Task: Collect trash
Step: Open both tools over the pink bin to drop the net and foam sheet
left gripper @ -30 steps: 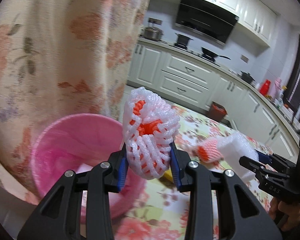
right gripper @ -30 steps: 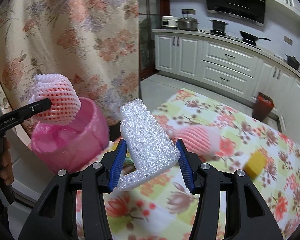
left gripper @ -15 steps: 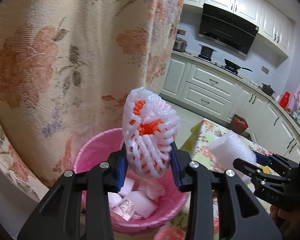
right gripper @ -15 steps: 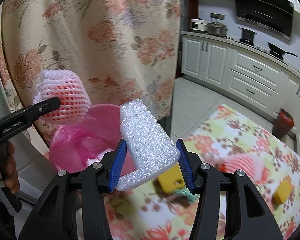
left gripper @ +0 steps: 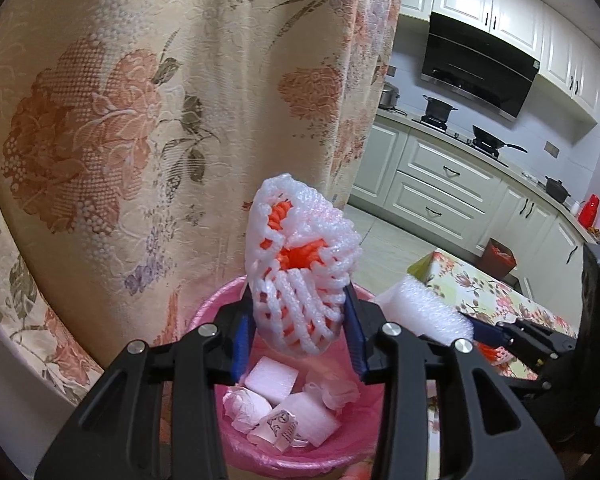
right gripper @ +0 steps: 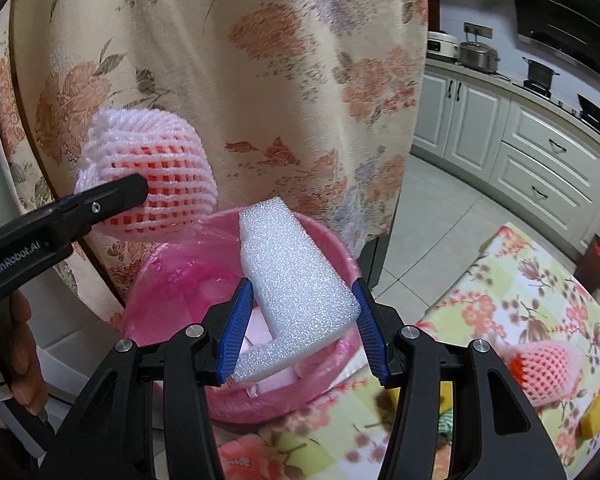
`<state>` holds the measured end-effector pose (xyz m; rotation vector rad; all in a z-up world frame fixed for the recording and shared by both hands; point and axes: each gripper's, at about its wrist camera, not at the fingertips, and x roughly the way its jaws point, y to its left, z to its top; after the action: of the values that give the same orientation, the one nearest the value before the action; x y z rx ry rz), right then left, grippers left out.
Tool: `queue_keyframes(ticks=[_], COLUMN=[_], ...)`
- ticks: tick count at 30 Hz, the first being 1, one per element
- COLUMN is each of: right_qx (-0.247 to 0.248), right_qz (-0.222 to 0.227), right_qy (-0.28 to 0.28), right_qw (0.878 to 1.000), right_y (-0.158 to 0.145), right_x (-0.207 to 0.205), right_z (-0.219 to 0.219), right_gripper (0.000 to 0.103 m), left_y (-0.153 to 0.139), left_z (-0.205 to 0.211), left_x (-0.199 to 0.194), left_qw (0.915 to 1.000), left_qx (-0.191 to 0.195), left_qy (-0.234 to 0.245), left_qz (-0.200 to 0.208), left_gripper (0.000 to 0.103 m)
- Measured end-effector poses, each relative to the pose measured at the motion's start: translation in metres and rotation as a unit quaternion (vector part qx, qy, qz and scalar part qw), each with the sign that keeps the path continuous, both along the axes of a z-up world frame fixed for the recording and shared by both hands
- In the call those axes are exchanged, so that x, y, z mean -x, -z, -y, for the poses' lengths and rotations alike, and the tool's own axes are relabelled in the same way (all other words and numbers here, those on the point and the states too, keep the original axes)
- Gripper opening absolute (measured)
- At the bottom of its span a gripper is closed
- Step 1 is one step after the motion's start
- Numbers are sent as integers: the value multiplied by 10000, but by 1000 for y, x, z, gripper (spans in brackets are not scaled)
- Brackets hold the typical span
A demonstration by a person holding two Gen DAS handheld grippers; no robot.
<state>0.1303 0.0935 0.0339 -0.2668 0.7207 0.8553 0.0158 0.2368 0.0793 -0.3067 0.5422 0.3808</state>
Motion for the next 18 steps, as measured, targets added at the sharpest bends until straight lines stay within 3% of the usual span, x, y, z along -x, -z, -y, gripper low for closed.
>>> queue_keyframes(ticks=[10, 12, 16, 18], right_qx=[118, 129, 120, 121], right_qz=[-68, -71, 8, 48], right_qy=[-169, -170, -127, -75], right_qw=[9998, 9997, 9998, 9999], right_y=[11, 12, 10, 9], right_x=[-1, -2, -3, -3], right_z=[-23, -24, -23, -22], right_gripper=[50, 52, 66, 68], left_y=[1, 1, 0, -1], left_z=[-7, -9, -8, -9], left_x=[-6, -6, -6, -5], left_qw=[10000, 10000, 9999, 9999], left_qx=[37, 63, 53, 88], left_qy=[-35, -67, -98, -117], left_qz=[-31, -3, 29, 59], left_gripper=[40, 49, 64, 67])
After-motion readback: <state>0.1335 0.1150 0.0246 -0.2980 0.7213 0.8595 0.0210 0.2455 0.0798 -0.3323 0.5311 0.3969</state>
